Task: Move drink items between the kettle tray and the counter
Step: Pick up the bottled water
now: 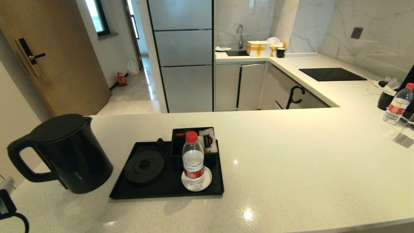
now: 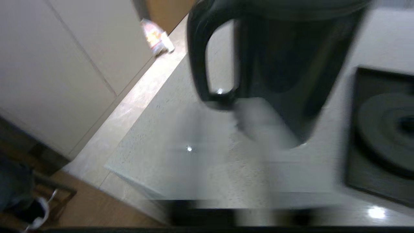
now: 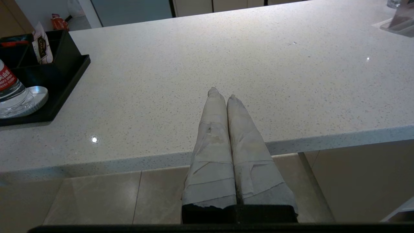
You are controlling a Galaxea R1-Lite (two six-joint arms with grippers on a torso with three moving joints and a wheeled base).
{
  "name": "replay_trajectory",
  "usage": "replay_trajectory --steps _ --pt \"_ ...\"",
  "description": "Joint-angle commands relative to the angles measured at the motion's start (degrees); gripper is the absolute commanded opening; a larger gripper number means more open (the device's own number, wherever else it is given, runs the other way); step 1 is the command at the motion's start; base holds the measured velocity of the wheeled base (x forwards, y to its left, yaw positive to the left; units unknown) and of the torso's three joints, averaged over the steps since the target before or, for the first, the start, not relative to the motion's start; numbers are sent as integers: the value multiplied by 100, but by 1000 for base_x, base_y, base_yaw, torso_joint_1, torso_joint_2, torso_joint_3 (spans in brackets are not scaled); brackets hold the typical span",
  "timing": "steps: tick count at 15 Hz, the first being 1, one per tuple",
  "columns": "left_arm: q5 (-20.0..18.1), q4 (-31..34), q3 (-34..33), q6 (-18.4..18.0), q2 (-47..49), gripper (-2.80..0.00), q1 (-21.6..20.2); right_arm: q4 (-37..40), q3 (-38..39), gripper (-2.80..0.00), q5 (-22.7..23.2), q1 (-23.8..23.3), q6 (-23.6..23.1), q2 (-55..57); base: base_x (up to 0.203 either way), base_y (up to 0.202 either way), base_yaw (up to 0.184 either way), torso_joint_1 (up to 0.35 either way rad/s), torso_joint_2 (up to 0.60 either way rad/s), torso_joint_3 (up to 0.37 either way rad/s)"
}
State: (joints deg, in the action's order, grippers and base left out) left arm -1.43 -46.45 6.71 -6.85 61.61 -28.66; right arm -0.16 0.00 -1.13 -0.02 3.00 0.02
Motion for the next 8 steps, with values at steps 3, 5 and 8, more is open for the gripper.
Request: replay_trajectory --steps 3,5,8 --pt "-202 4438 1818 370 -1910 -280 737 -2 0 -280 -1 2 -1 6 0 0 0 0 0 0" --pt "-370 5678 2439 585 -2270 -280 1164 -2 -9 -280 -1 2 -1 6 0 0 0 0 0 0" --pt "-823 5591 2617 646 -1665 -280 1538 -2 0 -280 -1 2 -1 6 0 0 0 0 0 0"
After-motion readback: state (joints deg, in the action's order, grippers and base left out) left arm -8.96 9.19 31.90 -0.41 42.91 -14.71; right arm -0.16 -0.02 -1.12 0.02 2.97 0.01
